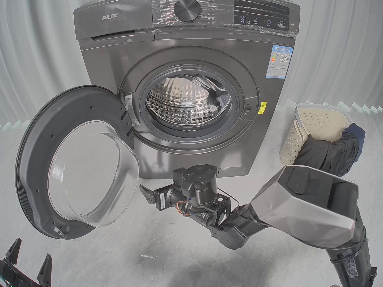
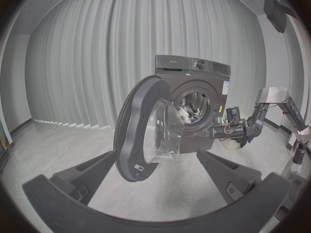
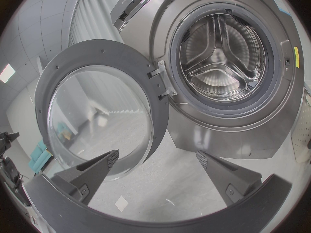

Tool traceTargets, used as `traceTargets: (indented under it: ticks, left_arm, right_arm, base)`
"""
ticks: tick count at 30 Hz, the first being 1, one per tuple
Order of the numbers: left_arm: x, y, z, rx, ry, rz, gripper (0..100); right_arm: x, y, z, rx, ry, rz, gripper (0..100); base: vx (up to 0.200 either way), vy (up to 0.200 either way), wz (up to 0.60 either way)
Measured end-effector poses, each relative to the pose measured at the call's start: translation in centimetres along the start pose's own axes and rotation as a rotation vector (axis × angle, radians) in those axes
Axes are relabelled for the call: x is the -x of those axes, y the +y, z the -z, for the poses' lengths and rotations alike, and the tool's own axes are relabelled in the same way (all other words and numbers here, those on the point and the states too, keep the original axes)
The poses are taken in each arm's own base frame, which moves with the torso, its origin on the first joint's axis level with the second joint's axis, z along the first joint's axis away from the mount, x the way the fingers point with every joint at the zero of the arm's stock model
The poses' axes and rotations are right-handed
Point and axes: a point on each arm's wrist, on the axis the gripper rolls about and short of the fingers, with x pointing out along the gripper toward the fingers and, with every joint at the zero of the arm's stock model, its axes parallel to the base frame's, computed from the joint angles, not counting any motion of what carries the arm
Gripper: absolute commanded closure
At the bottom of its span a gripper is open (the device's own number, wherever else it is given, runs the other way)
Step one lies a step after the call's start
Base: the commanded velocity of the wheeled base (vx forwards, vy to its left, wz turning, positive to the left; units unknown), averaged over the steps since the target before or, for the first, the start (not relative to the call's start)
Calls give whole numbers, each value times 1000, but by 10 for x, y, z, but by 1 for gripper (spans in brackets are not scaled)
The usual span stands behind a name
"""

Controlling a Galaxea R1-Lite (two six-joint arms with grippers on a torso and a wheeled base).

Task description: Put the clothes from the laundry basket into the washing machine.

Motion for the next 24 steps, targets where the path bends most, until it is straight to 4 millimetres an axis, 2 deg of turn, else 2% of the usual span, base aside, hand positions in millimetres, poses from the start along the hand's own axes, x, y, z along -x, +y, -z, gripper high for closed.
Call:
traceTargets:
  ticks: [5,8,19,24]
  left_arm:
    - [0,0,0,-1,0,0,0]
    - [0,0,0,-1,0,0,0]
    - [0,0,0,1,0,0,0]
    - [0,0,0,3,0,0,0]
  right_arm:
    - [27,-14,-11,25,27,38,0]
    - [53,-23,-25,44,27,59,0]
    - [173,-63,-76,81,-33,189,0]
    - [221,-77,-91,80,-82,257,0]
  base:
    - [0,0,0]
    - [0,0,0]
    - [0,0,0]
    - [0,0,0]
